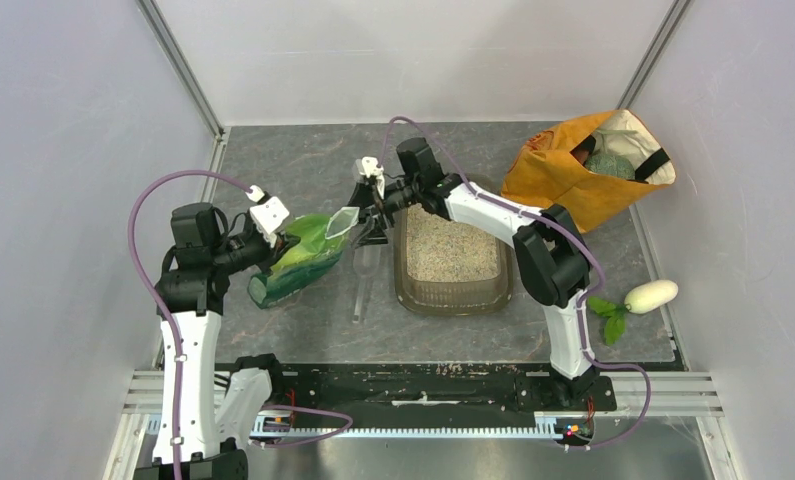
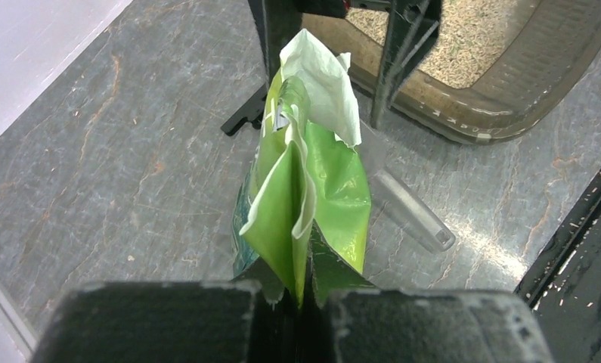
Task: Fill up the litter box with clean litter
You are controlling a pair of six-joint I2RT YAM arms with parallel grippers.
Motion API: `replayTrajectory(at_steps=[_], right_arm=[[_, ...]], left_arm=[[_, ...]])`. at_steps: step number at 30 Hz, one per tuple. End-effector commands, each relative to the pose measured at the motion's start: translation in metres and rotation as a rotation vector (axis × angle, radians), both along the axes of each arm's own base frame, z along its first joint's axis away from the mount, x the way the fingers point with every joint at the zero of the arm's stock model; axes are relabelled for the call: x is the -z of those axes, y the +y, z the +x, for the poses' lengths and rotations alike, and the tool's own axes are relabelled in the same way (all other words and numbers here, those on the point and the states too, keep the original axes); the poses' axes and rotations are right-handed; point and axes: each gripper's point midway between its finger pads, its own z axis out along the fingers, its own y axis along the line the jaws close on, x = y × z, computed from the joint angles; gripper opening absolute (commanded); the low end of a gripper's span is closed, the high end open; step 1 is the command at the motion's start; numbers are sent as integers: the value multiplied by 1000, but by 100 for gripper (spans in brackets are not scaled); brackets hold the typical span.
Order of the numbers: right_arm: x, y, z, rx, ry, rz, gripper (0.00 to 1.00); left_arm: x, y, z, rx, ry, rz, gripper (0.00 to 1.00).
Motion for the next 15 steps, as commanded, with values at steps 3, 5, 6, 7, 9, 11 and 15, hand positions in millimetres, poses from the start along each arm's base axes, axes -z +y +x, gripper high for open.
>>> replayTrajectory(at_steps=[3, 5, 6, 7, 9, 11, 15], right_arm=[[-44, 20, -21, -88, -115, 137, 75], [-44, 21, -15, -68, -86, 131, 56], [-45, 20, -13, -60, -68, 127, 47], [-47, 17, -11, -54, -48, 124, 39], [-53, 13, -10, -52, 7, 120, 21], [-56, 9, -11, -43, 50, 115, 6], [-55, 5, -16, -18, 118, 87, 0]], left_arm=[[-20, 14, 12, -109, -56, 12, 2], [-24, 21, 18, -168, -63, 4, 2], [-28, 24, 21, -194, -67, -2, 2], [-29, 25, 22, -206, -66, -6, 2], [-30, 28, 23, -237, -60, -12, 2], [-29, 34, 25, -285, -51, -18, 2], [-19, 51, 33, -406, -24, -15, 2]])
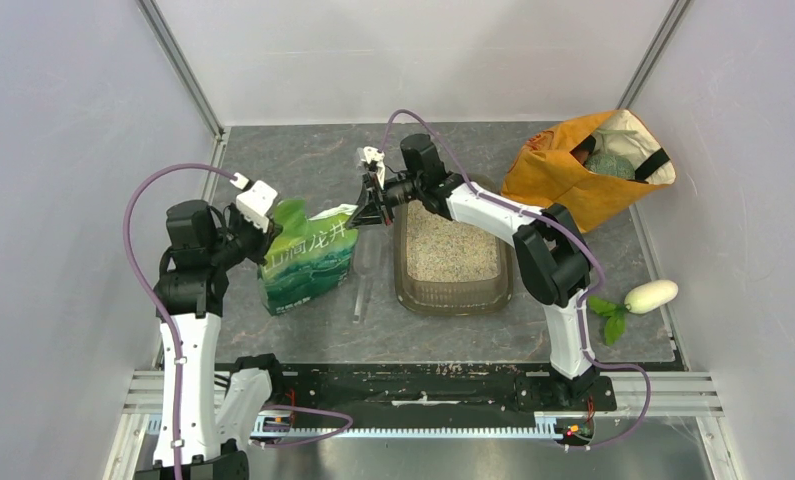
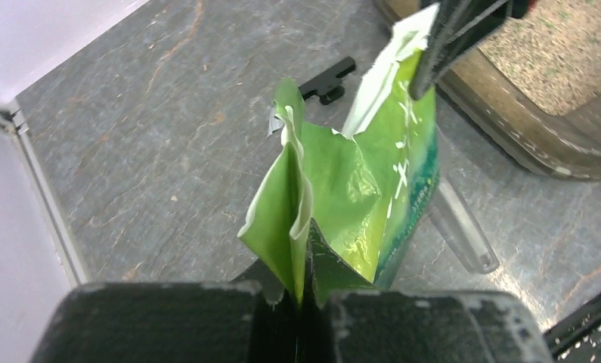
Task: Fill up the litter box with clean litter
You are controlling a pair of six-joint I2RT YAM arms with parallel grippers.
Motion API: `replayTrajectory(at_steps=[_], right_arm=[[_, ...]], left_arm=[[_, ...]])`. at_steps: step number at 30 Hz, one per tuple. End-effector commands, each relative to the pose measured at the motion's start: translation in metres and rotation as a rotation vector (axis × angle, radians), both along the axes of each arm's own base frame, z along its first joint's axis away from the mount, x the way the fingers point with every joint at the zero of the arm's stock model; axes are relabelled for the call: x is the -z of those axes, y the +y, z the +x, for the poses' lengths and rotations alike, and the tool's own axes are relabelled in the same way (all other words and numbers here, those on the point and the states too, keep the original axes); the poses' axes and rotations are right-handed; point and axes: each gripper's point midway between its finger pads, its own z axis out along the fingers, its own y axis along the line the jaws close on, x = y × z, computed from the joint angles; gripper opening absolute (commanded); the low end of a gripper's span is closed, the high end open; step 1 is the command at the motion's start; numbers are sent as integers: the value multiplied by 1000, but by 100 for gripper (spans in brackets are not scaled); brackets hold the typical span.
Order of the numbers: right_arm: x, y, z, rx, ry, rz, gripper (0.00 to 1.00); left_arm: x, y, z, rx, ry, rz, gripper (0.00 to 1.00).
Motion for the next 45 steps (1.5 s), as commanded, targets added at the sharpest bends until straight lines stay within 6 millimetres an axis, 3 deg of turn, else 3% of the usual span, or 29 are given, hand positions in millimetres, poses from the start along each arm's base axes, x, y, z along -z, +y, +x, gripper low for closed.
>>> replayTrajectory(at_steps=[1, 2, 5, 6, 9, 13, 16, 19, 23, 28, 33, 42, 45], right_arm=[[-39, 0, -14, -30, 26, 57, 0], [-37, 0, -14, -21, 41, 51, 0], [-37, 2, -12, 9, 98, 40, 0], [-38, 3, -12, 13, 113, 36, 0], [-38, 4, -13, 20, 150, 23, 0], [-37, 4, -12, 36, 211, -14, 0], [-37, 5, -14, 40, 263, -33, 0], [-33, 5, -15, 52, 289, -55, 0], [-34, 3, -18, 50, 313, -68, 0], [-37, 2, -25, 24, 351, -82, 0], [-35, 1, -28, 11, 374, -97, 0], [-35, 1, -34, -34, 400, -103, 3], [-34, 1, -35, -49, 402, -102, 4]], left_arm=[[-11, 22, 14, -168, -22, -24, 2], [-7, 23, 15, -179, -7, -27, 11], [-8, 26, 20, -228, 15, -63, 58], [-12, 26, 21, -241, 19, -87, 69], [-34, 10, 19, -153, 34, -135, 81], [-73, -14, -4, 55, 37, -100, 85], [-101, -12, -16, 59, -56, -39, 86], [-103, -22, -46, 214, -77, 68, 86], [-61, -26, -78, 423, 39, 206, 85], [-21, -11, -50, 455, 38, 316, 85], [0, -5, -16, 470, 42, 339, 86], [59, 4, -14, 535, 100, 430, 83], [67, 4, -15, 543, 118, 431, 70]])
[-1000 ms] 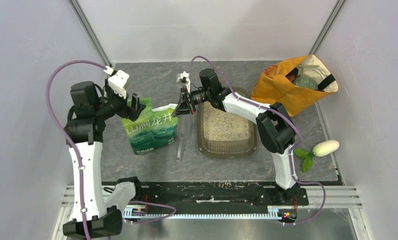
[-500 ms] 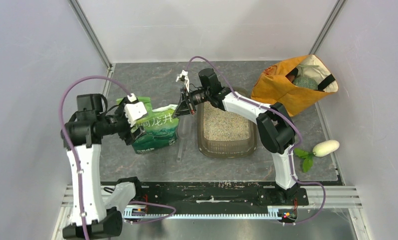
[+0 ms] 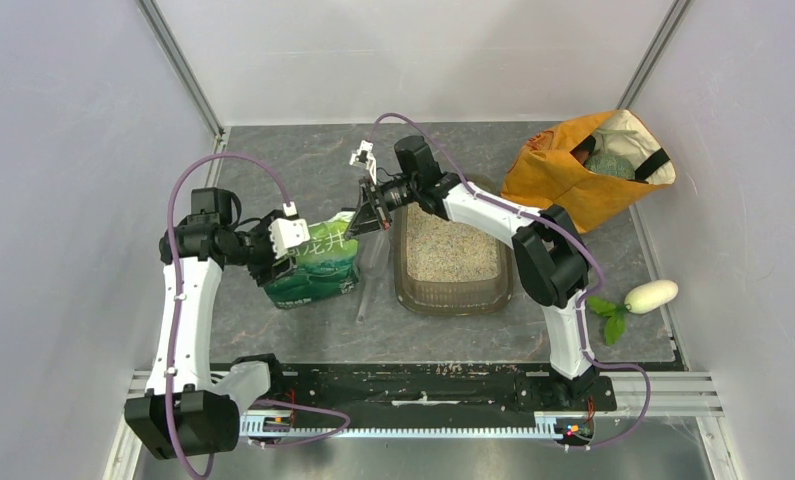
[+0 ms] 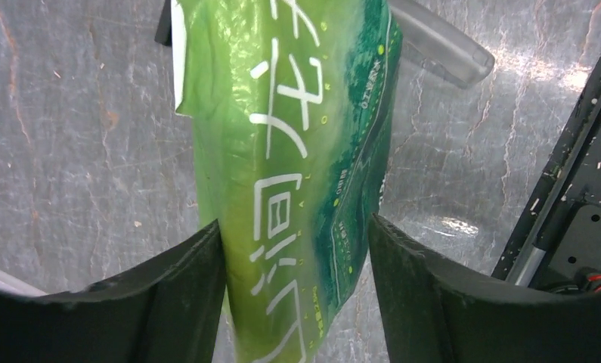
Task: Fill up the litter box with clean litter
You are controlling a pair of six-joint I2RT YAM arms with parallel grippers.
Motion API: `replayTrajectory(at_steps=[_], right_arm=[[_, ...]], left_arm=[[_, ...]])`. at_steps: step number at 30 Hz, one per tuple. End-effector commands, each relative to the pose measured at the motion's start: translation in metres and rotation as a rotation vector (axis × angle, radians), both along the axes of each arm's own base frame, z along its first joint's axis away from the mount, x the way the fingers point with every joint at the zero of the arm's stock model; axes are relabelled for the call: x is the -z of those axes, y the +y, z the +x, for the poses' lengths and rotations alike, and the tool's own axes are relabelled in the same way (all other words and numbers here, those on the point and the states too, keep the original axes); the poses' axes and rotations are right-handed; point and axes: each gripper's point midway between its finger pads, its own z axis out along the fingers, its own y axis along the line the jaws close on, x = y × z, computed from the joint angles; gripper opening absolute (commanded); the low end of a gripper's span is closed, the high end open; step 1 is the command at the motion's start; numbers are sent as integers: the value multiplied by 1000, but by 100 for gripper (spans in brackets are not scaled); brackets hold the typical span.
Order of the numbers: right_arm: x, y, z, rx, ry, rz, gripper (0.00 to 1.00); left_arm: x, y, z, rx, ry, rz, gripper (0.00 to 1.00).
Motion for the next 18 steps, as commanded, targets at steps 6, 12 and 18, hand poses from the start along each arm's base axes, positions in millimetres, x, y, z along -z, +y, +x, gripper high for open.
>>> replayTrajectory(at_steps=[6, 12, 18], right_arm=[[-35, 0, -10, -83, -19, 68, 23], [-69, -2, -4, -55, 51, 73, 44], [-49, -2, 4, -3, 99, -20, 0]], left_arm=[[6, 5, 7, 38, -64, 57, 29], [5, 6, 6, 52, -105, 74, 12], [2, 7, 9, 55, -146, 86, 2]])
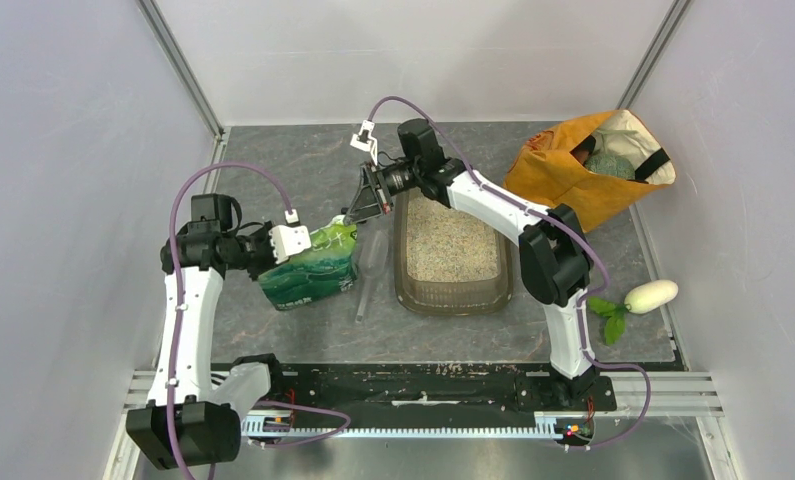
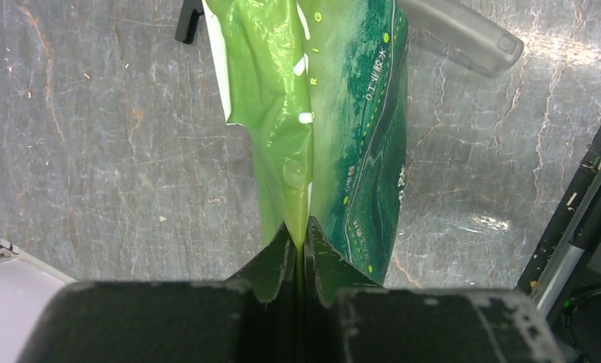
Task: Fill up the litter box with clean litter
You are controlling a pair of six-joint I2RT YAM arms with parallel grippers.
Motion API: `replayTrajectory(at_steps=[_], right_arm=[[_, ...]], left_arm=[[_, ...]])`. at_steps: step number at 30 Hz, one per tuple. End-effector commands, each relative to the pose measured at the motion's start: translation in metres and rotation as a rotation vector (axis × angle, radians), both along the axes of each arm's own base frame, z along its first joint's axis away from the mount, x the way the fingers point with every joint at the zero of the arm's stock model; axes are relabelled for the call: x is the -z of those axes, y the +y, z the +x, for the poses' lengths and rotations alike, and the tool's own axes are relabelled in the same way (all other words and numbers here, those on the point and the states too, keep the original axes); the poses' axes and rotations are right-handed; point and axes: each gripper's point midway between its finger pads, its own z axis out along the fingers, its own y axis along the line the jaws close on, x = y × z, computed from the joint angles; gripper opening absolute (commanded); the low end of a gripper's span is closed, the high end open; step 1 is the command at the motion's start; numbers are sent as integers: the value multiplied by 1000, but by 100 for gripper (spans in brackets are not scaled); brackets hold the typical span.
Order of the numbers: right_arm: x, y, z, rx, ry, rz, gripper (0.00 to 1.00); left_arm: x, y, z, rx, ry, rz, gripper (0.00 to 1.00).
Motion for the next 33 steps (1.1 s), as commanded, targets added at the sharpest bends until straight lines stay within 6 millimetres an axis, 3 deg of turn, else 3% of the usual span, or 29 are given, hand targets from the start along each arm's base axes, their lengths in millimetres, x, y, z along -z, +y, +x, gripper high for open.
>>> replayTrajectory(at_steps=[1, 6, 10, 14, 15, 17, 18, 20, 26, 33], right_arm=[[-4, 0, 7, 28, 1, -66, 0], [26, -19, 28, 115, 83, -225, 0], [37, -33, 24, 111, 100, -296, 0], [40, -37, 19, 90, 98, -313, 0], [39, -40, 21, 85, 67, -317, 7], [30, -49, 30, 107, -15, -302, 44], [19, -54, 34, 111, -71, -266, 49], [1, -62, 40, 127, -201, -193, 54], [-52, -63, 22, 142, -631, 124, 65], [-63, -25, -21, 12, -872, 293, 65]], left_arm=[[-8, 1, 8, 37, -104, 33, 2], [-10, 4, 5, 68, -183, 83, 2], [-11, 11, 9, 48, -243, 120, 2], [-16, 2, 8, 57, -282, 72, 2], [-15, 1, 8, 54, -273, 64, 2], [-11, 1, 8, 47, -242, 51, 2], [-10, 0, 7, 50, -228, 47, 2], [-9, 0, 8, 51, -216, 42, 2], [-12, -5, 8, 70, -213, 17, 2], [-13, -8, 7, 83, -213, 4, 2]])
